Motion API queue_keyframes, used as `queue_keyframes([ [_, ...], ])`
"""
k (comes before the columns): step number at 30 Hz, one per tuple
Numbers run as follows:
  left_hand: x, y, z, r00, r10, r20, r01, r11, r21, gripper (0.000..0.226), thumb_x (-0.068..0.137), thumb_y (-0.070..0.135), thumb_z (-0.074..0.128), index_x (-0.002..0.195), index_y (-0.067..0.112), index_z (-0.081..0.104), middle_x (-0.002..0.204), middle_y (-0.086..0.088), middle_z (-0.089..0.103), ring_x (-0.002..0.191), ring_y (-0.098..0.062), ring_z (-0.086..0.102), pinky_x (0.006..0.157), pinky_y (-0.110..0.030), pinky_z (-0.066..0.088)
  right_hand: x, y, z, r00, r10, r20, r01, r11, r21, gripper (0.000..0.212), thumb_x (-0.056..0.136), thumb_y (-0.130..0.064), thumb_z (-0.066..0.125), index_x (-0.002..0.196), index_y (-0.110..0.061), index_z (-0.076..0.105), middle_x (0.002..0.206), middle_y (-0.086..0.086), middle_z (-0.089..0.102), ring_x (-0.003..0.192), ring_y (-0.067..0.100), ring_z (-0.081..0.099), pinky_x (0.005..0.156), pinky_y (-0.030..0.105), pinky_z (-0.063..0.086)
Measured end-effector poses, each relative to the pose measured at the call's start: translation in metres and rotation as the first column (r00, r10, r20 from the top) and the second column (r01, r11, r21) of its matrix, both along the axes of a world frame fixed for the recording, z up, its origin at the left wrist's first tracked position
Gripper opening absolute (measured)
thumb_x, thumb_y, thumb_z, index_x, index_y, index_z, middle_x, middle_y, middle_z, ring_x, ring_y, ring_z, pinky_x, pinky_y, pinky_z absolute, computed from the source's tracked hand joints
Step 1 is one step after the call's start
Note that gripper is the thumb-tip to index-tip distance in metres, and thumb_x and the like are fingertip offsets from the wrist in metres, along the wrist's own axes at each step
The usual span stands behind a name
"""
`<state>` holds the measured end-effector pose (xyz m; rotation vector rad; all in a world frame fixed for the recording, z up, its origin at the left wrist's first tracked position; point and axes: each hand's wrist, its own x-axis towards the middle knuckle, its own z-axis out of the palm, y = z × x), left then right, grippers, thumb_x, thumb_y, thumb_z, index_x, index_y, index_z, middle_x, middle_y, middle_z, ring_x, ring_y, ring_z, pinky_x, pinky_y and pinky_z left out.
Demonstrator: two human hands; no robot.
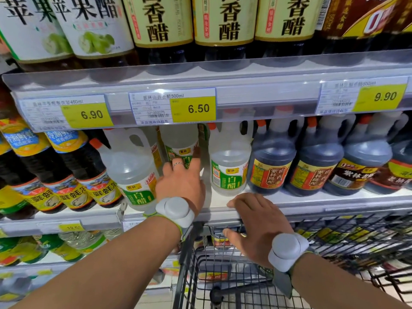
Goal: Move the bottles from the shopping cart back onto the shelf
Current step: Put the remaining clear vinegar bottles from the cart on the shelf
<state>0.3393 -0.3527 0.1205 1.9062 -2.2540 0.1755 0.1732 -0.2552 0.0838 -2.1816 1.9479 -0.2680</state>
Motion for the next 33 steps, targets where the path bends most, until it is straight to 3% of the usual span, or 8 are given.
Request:
queue_keyframes([
  [12,0.005,0.007,0.005,0.999,-0.042,-0.035,0.044,0.997,0.057,0.064,0.094,0.050,0.052,0.149,0.033,0.025,0.139,-0.010,0.046,0.127,-0.034,0.047,0.085,-0.042,0.052,0.000,-0.002,0.003,1.000,0.002,0.005,-0.002,1.000,0.019,0.081,0.073,-0.075,0.022,0.141,-0.034,0.041,0.140,-0.016,0.039,0.134,0.013,0.035,0.111,0.027,0.027],
  [16,0.012,0.021,0.005,0.991,-0.124,-0.053,0.127,0.991,0.052,0.067,0.095,0.049,0.050,0.154,0.032,0.022,0.149,-0.004,0.042,0.134,-0.029,0.044,0.090,-0.041,0.052,-0.003,-0.002,0.004,1.000,0.011,0.012,-0.012,1.000,0.027,0.069,0.087,-0.069,0.041,0.147,-0.034,0.034,0.150,-0.014,0.033,0.141,0.014,0.027,0.114,0.027,0.021],
  [19,0.019,0.035,0.002,0.973,-0.218,-0.071,0.220,0.975,0.019,0.063,0.096,0.048,0.048,0.153,0.033,0.028,0.148,0.001,0.044,0.133,-0.026,0.045,0.089,-0.039,0.052,-0.004,0.003,0.007,0.999,0.007,0.040,-0.007,1.000,0.019,0.073,0.090,-0.067,0.043,0.152,-0.033,0.026,0.158,-0.013,0.027,0.146,0.013,0.021,0.115,0.023,0.016],
  [24,0.035,0.057,-0.013,0.860,-0.502,-0.091,0.493,0.864,-0.099,0.056,0.087,0.045,0.051,0.136,0.021,0.058,0.129,-0.002,0.066,0.118,-0.028,0.061,0.087,-0.040,0.058,0.001,0.014,0.005,0.978,-0.015,0.209,0.025,0.999,-0.047,0.086,0.080,-0.073,0.032,0.154,-0.029,0.028,0.159,-0.008,0.030,0.148,0.015,0.022,0.117,0.026,0.020],
  [28,0.046,0.081,-0.030,0.754,-0.641,-0.144,0.644,0.765,-0.034,0.063,0.089,0.050,0.049,0.142,0.018,0.055,0.141,-0.005,0.061,0.130,-0.031,0.056,0.104,-0.046,0.051,0.003,0.035,-0.010,0.983,0.053,0.175,-0.044,0.997,-0.056,0.090,0.081,-0.071,0.033,0.158,-0.026,0.019,0.164,-0.003,0.020,0.152,0.019,0.011,0.123,0.040,0.017],
  [33,0.058,0.112,-0.042,0.727,-0.667,-0.163,0.686,0.717,0.125,0.075,0.089,0.058,0.049,0.153,0.021,0.043,0.160,-0.004,0.042,0.146,-0.030,0.040,0.116,-0.048,0.040,0.005,0.062,-0.022,0.970,0.150,0.189,-0.123,0.981,-0.148,0.083,0.087,-0.057,0.045,0.156,-0.017,0.025,0.165,0.001,0.020,0.154,0.021,0.009,0.125,0.045,0.007],
])
